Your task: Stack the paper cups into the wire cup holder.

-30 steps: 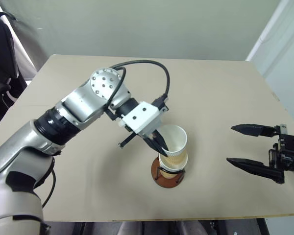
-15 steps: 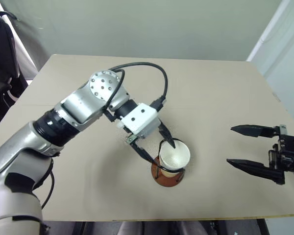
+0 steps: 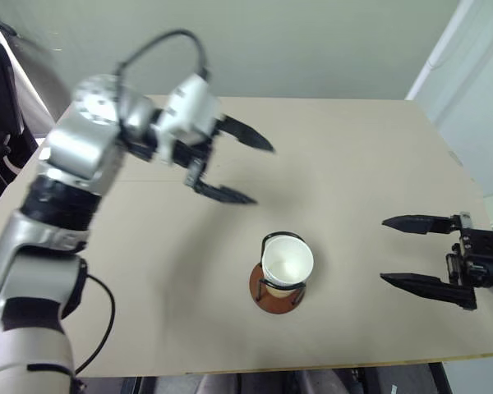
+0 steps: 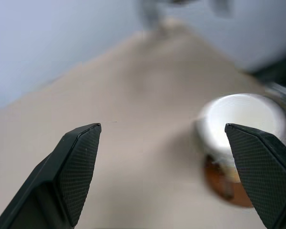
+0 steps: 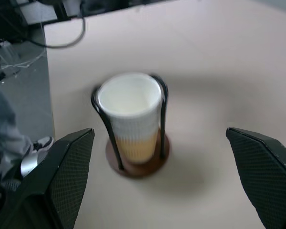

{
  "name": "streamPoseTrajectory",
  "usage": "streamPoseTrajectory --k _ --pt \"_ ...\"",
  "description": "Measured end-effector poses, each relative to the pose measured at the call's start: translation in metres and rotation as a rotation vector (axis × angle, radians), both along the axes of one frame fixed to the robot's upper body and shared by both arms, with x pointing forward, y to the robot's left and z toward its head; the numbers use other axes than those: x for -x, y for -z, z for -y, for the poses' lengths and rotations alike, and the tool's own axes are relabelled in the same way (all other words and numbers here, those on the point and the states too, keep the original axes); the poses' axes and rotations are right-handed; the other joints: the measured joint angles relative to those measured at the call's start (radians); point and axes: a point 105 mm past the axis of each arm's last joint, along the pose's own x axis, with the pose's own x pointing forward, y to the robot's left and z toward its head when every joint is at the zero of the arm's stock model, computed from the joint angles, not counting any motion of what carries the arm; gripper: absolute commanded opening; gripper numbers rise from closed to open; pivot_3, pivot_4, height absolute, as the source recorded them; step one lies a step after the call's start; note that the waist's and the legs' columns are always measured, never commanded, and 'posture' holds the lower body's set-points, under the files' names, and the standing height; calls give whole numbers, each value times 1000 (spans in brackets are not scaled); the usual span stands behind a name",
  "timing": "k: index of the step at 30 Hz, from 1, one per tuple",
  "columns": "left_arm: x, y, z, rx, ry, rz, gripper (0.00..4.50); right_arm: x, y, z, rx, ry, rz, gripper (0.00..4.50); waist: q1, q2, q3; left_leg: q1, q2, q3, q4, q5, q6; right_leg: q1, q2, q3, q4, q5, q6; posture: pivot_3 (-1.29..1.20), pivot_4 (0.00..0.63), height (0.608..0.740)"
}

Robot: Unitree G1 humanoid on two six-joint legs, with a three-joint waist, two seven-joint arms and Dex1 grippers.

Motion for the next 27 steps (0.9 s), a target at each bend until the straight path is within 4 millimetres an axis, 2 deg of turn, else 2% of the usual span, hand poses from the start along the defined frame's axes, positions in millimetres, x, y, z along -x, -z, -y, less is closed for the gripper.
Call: streamPoseTrajectory --k 3,5,10,12,14,16,19,27 --pt "-8 25 -55 58 -252 -139 4460 -10 2 13 17 29 -1 4500 -1 0 0 -1 0 0 -2 1 -2 -4 0 1 0 -1 -1 0 150 740" --pt "-10 46 -83 87 -390 -211 4460 -18 1 22 22 52 12 4500 3 0 0 -3 0 0 -2 2 -3 -7 0 1 1 -1 -2 0 150 740" --pt "-1 71 -132 151 -633 -289 4460 -36 2 42 27 119 36 4500 18 0 0 -5 0 -1 -1 2 -3 -8 0 0 1 -1 -2 0 150 740" --pt "7 84 -151 171 -729 -326 4460 -45 5 58 18 191 28 4500 18 0 0 -5 0 0 -1 2 -3 -8 0 1 1 -1 -2 0 150 740" --pt "12 90 -159 179 -776 -346 4460 -49 8 67 19 222 26 4500 23 0 0 -5 0 -1 -1 2 -3 -9 0 0 2 -2 -3 0 150 740" --pt "16 85 -156 191 -768 -340 4460 -50 8 71 24 222 32 4500 29 0 0 -5 0 -1 -1 2 -3 -9 0 0 4 -2 -3 0 150 740" --pt "22 76 -152 188 -736 -328 4460 -51 6 75 35 210 37 4500 27 0 0 -3 0 1 -1 2 -3 -8 0 0 6 -2 -4 0 150 740" --pt "39 81 -158 144 -708 -400 4460 -49 8 77 63 161 6 4500 17 0 0 2 0 1 -1 2 -6 -9 0 1 16 -6 -11 0 150 740"
